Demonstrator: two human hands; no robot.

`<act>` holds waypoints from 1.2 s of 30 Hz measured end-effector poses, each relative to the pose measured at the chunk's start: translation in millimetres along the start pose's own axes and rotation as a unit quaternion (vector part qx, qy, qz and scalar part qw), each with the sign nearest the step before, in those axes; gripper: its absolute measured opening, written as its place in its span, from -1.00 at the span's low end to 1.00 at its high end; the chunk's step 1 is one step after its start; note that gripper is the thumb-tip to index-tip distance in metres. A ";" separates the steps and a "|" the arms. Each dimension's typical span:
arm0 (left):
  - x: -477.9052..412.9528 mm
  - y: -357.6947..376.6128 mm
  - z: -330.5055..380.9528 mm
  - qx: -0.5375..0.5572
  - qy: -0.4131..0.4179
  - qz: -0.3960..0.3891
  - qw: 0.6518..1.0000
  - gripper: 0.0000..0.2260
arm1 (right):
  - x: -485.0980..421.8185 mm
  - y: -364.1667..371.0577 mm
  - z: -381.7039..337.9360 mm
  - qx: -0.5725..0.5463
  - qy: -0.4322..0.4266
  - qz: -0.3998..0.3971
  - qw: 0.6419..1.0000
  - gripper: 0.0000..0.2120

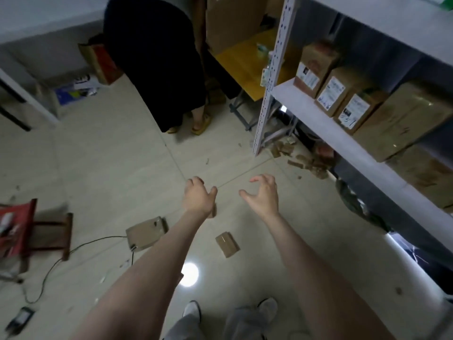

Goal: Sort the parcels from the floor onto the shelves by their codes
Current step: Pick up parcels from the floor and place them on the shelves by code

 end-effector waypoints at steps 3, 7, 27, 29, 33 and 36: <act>-20.1 32.5 -15.3 -0.009 0.000 -0.056 0.998 -0.57 | -2.9 44.4 19.9 -0.008 0.037 -0.007 0.999 -0.62; -45.1 82.7 -44.4 0.001 -0.047 -0.121 0.992 -0.51 | -4.5 96.9 63.7 -0.020 0.085 -0.007 0.996 -0.59; -184.0 356.3 -247.3 0.174 -0.234 -0.179 0.940 -0.65 | -39.7 454.2 377.9 0.076 0.306 -0.125 0.941 0.01; -193.4 381.1 -263.7 0.182 -0.241 -0.191 0.934 -0.66 | -42.2 483.2 409.1 0.098 0.328 -0.160 0.926 0.09; -208.5 408.3 -294.5 0.217 -0.255 -0.204 0.920 -0.68 | -39.4 522.4 455.1 0.176 0.300 -0.197 0.917 0.10; -217.7 407.9 -309.8 0.231 -0.261 -0.195 0.917 -0.70 | -39.4 535.1 475.1 0.242 0.265 -0.205 0.910 0.03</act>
Point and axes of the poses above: each hand's wrist, its own x-axis away from the middle knuckle, its own y-axis out of the palm, z = x × y, the point moved 4 cm from there along -x, towards the middle knuckle, and after that the axes turned 3 degrees about -y, right-handed, at the moved point
